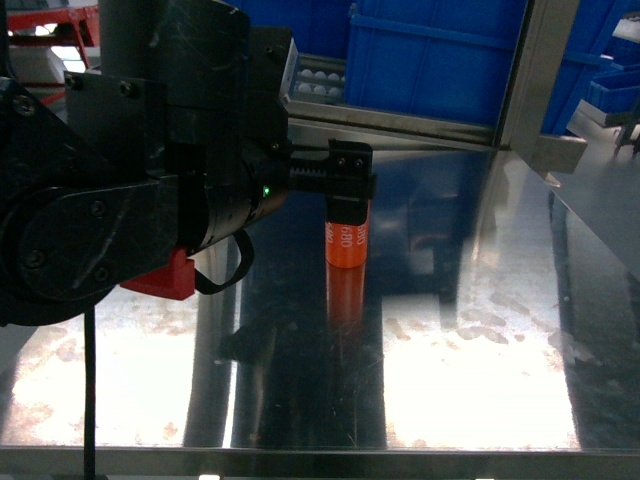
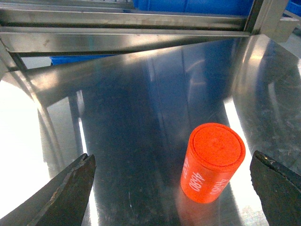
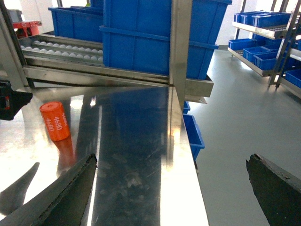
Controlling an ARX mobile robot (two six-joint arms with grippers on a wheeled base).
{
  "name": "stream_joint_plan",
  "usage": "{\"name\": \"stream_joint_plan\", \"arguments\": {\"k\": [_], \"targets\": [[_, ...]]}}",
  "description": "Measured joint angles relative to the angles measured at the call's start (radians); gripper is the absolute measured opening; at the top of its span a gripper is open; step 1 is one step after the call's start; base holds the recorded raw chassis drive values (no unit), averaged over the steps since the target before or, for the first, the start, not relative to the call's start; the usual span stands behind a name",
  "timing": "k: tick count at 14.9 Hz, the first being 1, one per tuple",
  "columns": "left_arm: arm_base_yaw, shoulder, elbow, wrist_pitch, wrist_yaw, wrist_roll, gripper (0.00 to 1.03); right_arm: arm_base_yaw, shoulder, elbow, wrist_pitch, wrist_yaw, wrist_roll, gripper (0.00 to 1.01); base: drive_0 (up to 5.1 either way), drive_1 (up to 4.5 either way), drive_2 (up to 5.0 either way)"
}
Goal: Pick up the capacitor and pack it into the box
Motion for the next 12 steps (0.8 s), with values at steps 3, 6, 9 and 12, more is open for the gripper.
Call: {"name": "stream_joint_plan", "arguments": {"k": [3,6,9,12], "targets": [[-0.008,0.075,0.044,-0.024,0.023,0.000,0.98,0.000,0.000,0.000,0.000,0.000,0.000,0.98,0.0,0.00,0.0],[-0.009,0.139,0.103,-0.038,0.043,0.000,0.98,0.000,0.000,0.000,0.000,0.000,0.000,0.98,0.0,0.00,0.0],[-0.004,0.213,0.180,-0.065,0.058,0.000,0.98,0.000,0.000,0.000,0.000,0.000,0.000,0.98,0.0,0.00,0.0],[-0.001,0.323,0.307,-0.109,0.085,0.000,0.98,0.000,0.000,0.000,0.000,0.000,0.000,0.98,0.0,0.00,0.0]]}}
